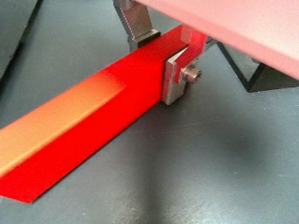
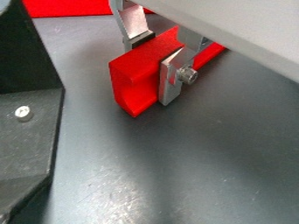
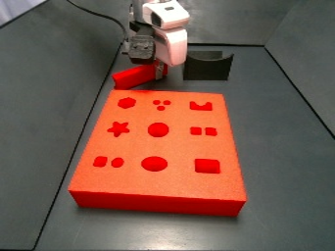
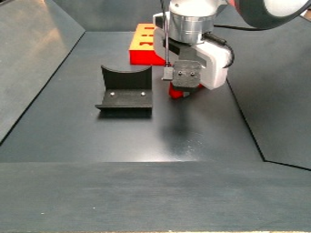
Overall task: Pick up the arch object. Move up. Place the arch object on the fixture. Regrasp the arch object. Move to above the board. Insert the arch object.
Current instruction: Pick up the arch object, then move up.
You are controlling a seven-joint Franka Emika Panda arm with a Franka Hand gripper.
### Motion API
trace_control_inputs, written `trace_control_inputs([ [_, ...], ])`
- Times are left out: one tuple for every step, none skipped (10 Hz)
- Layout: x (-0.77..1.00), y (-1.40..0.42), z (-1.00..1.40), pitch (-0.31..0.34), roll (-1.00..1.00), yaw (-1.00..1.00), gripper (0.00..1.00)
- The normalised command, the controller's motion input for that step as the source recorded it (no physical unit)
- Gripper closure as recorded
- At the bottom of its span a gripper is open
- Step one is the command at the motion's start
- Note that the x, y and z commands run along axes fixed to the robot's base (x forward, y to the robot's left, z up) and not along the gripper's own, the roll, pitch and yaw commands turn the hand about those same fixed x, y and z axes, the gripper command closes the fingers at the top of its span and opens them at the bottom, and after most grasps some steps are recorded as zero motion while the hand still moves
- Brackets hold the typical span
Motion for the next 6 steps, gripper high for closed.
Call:
trace_control_inputs([
  [0.0, 0.0, 0.0, 0.0, 0.0, 0.0, 1.0],
  [0.0, 0.0, 0.0, 0.0, 0.0, 0.0, 1.0],
  [0.0, 0.0, 0.83, 0.0, 0.0, 0.0, 1.0],
  [-0.05, 0.1, 0.8, 0.046, 0.01, 0.03, 1.0],
  [-0.07, 0.08, 0.75, 0.062, 0.01, 0.03, 1.0],
  [-0.04, 0.04, 0.59, 0.067, -0.01, 0.02, 1.0],
])
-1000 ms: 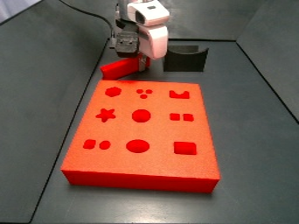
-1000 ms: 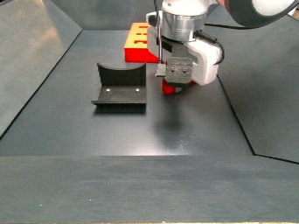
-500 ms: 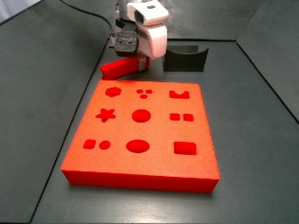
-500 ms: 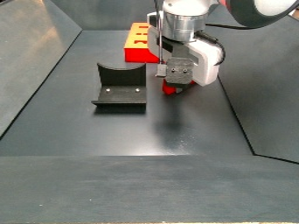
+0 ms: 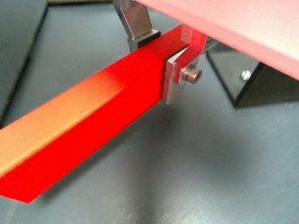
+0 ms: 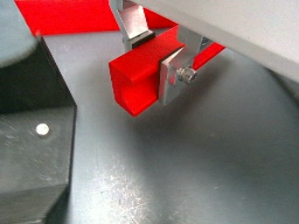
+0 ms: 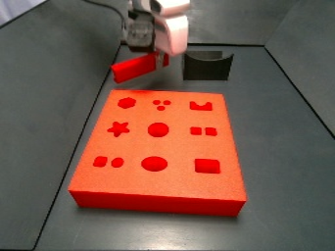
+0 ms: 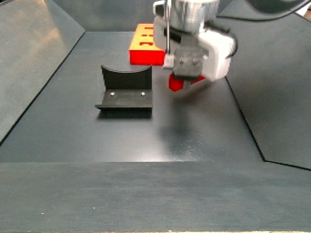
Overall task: Pick up the arch object. Move up. Place the arch object on the fixture. Regrasp the arch object. Move to above the board. Insert the arch object.
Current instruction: Move up, then place the arch object on the fixture.
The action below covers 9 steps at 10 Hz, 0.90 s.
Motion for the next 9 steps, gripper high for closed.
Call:
trace_control_inputs([
  [-0.02, 0.02, 0.45, 0.071, -0.01, 0.01, 1.0],
  [-0.01, 0.01, 0.3, 0.068, -0.02, 0.01, 1.0],
  [0.0, 0.0, 1.0, 0.0, 0.0, 0.0, 1.0],
  [0.0, 0.0, 1.0, -0.014, -0.01, 0.0, 1.0],
  [-0.01, 0.0, 1.0, -0.003, -0.01, 0.0, 1.0],
  [-0.02, -0.01, 1.0, 0.007, -0.02, 0.01, 1.0],
  [-0.02, -0.01, 1.0, 0.021, -0.03, 0.01, 1.0],
  [-0.02, -0.01, 1.0, 0.03, -0.03, 0.01, 1.0],
  [-0.02, -0.01, 1.0, 0.035, -0.04, 0.01, 1.0],
])
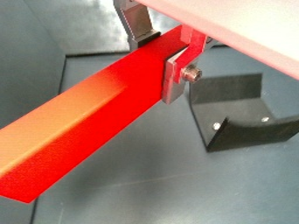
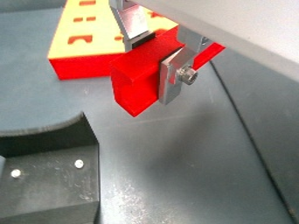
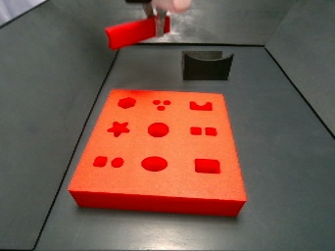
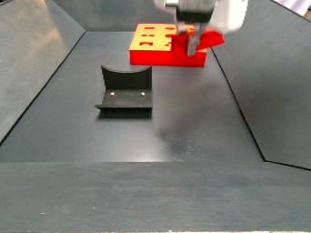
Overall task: Pick up the arch object. Move up. Place the arch object on the fixture. Regrasp the arch object. Move to above the board. Insert the arch object.
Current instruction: Place the arch object on the fixture.
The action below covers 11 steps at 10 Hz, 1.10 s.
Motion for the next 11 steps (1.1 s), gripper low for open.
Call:
trace_control_inputs([
  [-0.02, -0.01, 0.82, 0.039, -0.05, 0.01, 1.0],
  [-0.01, -0.01, 0.71, 0.042, -0.05, 0.01, 1.0],
  [0.0, -0.01, 0.49, 0.056, -0.06, 0.01, 1.0],
  [0.01, -0.01, 0.32, 0.064, -0.07, 0.01, 1.0],
  [1.0, 0.28, 0.01, 0.081, -0.01, 1.0, 1.0],
  [1.0, 0.28, -0.03, 0.085, -0.01, 1.0, 1.0],
  [1.0, 0.25, -0.04, 0.095, -0.01, 1.0, 1.0],
  [1.0, 0.2, -0.02, 0.104, -0.01, 1.0, 1.0],
  [1.0, 0.18, -0.01, 0.118, -0.01, 1.0, 1.0],
  [1.0, 0.16, -0.01, 0.135, -0.01, 1.0, 1.0],
  [1.0, 0.13, 0.0, 0.161, -0.02, 1.0, 1.0],
])
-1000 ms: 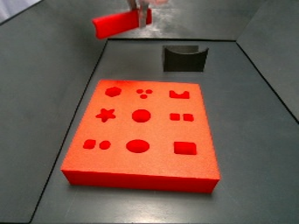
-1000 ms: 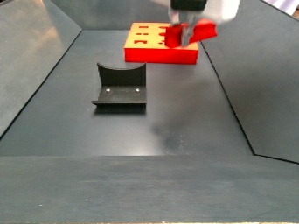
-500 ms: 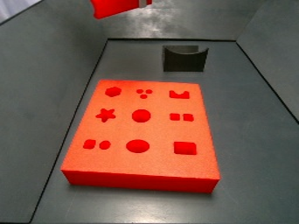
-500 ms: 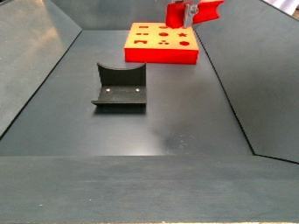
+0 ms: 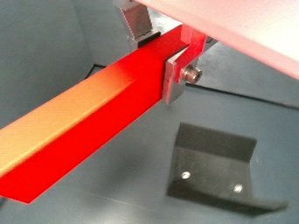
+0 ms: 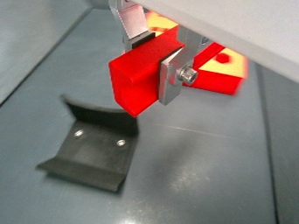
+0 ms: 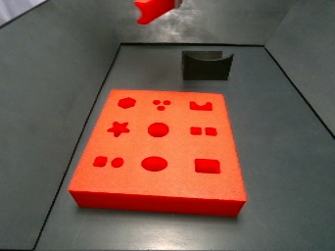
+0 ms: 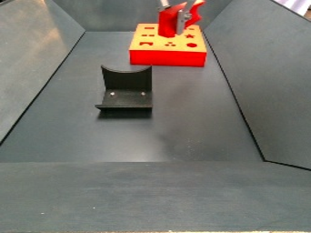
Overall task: Pick up the arch object. Move up. Place the arch object on the fixture. Regrasp the arch object. Move to above the board. Insert the arch object.
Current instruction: Place the arch object on the fixture.
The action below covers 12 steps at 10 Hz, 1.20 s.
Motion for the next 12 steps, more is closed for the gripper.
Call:
trace_control_inputs([
  [1.0, 0.11, 0.0, 0.183, -0.02, 1.0, 1.0],
  [1.0, 0.09, 0.0, 0.219, -0.02, 1.0, 1.0],
  [1.0, 0.08, 0.0, 0.239, -0.03, 1.0, 1.0],
  [1.0, 0.06, 0.0, 0.286, -0.03, 0.98, 1.0],
  [0.94, 0.04, 0.0, 0.263, -0.03, 0.74, 1.0],
  [0.83, 0.03, 0.0, 0.215, -0.02, 0.44, 1.0],
  [0.78, 0.02, 0.0, 0.198, -0.02, 0.33, 1.0],
  [0.66, 0.01, 0.0, 0.17, -0.02, 0.19, 1.0],
  [0.73, 0.29, 0.08, 0.034, -1.0, 0.22, 1.0],
  [0.6, 0.27, 0.08, 0.042, -1.0, 0.18, 1.0],
  [0.54, 0.23, 0.06, 0.057, -1.0, 0.16, 1.0],
  [0.43, 0.12, 0.02, 0.092, -1.0, 0.14, 1.0],
])
